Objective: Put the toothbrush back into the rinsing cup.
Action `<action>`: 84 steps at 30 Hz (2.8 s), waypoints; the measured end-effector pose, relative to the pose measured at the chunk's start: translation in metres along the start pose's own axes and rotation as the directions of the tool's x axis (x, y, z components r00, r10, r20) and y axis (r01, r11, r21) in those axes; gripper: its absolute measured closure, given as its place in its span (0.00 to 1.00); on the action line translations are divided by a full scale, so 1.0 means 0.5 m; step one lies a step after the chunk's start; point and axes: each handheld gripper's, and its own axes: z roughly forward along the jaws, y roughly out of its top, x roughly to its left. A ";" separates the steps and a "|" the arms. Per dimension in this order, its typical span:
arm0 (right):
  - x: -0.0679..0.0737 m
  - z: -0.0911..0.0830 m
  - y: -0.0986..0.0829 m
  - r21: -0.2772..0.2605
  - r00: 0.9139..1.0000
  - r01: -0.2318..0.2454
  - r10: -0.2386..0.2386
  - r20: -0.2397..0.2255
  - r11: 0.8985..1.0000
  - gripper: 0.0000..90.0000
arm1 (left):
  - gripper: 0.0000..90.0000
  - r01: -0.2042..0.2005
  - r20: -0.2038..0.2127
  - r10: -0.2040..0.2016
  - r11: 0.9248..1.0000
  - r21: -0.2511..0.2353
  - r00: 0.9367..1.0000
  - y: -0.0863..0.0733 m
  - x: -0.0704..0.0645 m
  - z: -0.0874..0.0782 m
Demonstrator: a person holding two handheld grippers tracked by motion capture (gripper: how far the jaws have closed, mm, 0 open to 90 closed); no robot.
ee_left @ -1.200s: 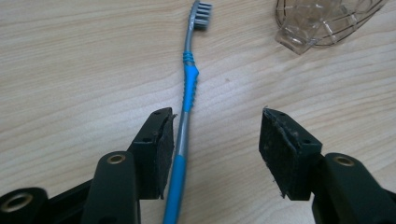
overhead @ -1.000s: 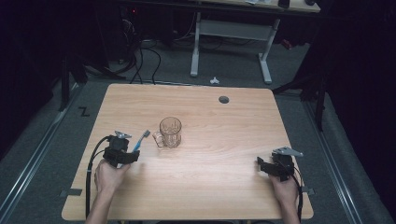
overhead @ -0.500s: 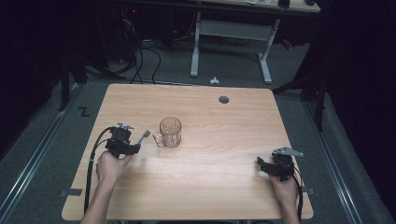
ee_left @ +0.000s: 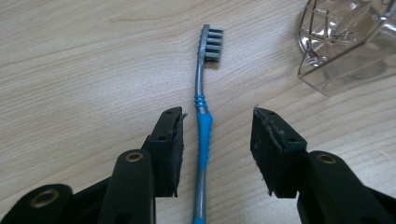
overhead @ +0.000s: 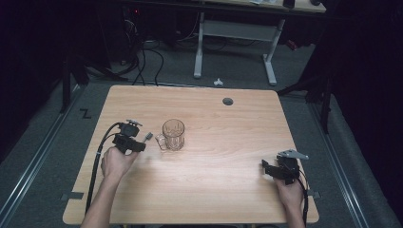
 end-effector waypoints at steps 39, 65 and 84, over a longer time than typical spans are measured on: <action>0.000 0.000 0.000 0.001 1.000 0.002 -0.002 0.002 1.000 0.34 | 0.72 0.031 0.009 -0.033 0.992 0.123 0.999 0.023 0.017 0.079; 0.000 0.000 0.000 0.000 1.000 0.001 -0.001 -0.001 1.000 0.34 | 0.88 0.021 0.015 -0.024 0.978 0.207 1.000 0.044 0.021 0.082; 0.000 0.000 0.000 0.000 1.000 0.001 -0.001 0.000 1.000 0.34 | 0.88 0.029 0.040 -0.036 0.987 0.156 0.999 0.040 0.028 0.055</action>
